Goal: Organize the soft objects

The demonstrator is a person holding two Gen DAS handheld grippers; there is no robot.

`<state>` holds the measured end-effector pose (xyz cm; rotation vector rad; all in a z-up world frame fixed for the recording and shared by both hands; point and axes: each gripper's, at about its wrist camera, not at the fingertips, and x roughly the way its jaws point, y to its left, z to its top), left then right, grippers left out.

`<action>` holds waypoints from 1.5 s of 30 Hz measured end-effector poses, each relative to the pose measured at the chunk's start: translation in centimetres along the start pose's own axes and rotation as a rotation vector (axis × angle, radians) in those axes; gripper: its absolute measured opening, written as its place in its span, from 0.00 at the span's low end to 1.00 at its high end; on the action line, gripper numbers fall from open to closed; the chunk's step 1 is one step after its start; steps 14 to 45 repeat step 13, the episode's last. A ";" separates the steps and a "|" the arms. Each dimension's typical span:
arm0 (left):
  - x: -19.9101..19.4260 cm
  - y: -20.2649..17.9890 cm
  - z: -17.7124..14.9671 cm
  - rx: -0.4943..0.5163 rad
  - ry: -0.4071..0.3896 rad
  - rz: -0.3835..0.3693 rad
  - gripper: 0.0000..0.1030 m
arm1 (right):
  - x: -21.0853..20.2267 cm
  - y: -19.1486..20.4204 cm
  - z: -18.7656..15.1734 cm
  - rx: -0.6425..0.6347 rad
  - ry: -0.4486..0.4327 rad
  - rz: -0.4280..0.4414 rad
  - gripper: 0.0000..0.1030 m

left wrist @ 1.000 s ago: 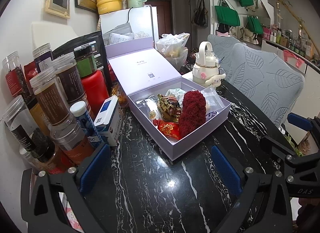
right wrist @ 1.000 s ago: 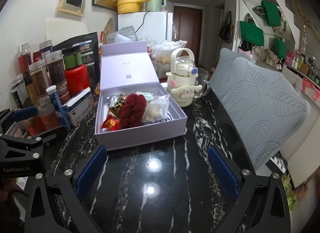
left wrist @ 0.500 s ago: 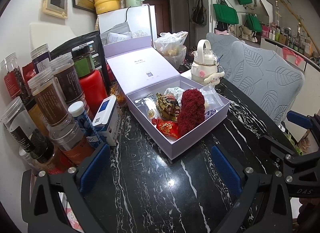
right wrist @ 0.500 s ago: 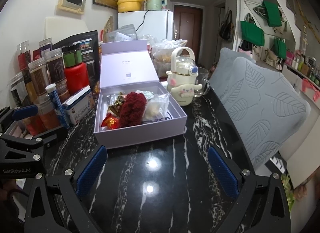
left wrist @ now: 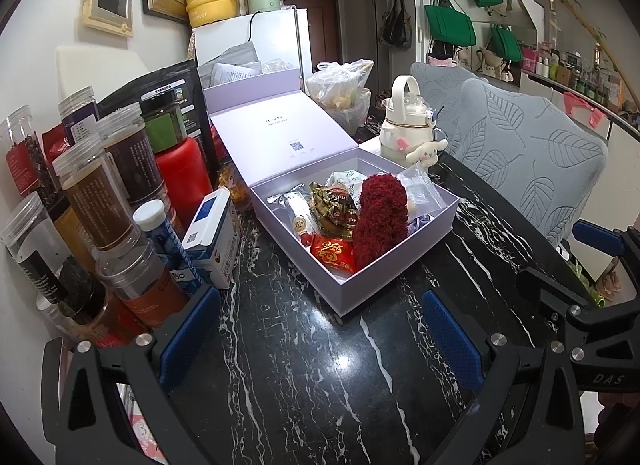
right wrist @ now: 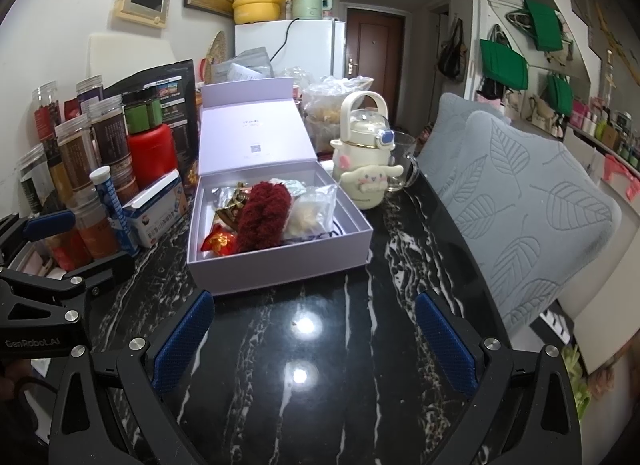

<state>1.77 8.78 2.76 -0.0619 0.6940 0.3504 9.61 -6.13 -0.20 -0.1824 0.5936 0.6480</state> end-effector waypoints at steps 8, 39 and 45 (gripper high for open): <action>0.4 0.4 -0.4 -0.006 0.013 -0.004 1.00 | 0.3 -0.2 -0.1 0.017 0.013 0.012 0.99; 1.0 0.9 -0.7 -0.017 0.029 -0.005 1.00 | 1.0 0.0 -0.3 0.031 0.038 0.022 0.99; 1.0 0.9 -0.7 -0.017 0.029 -0.005 1.00 | 1.0 0.0 -0.3 0.031 0.038 0.022 0.99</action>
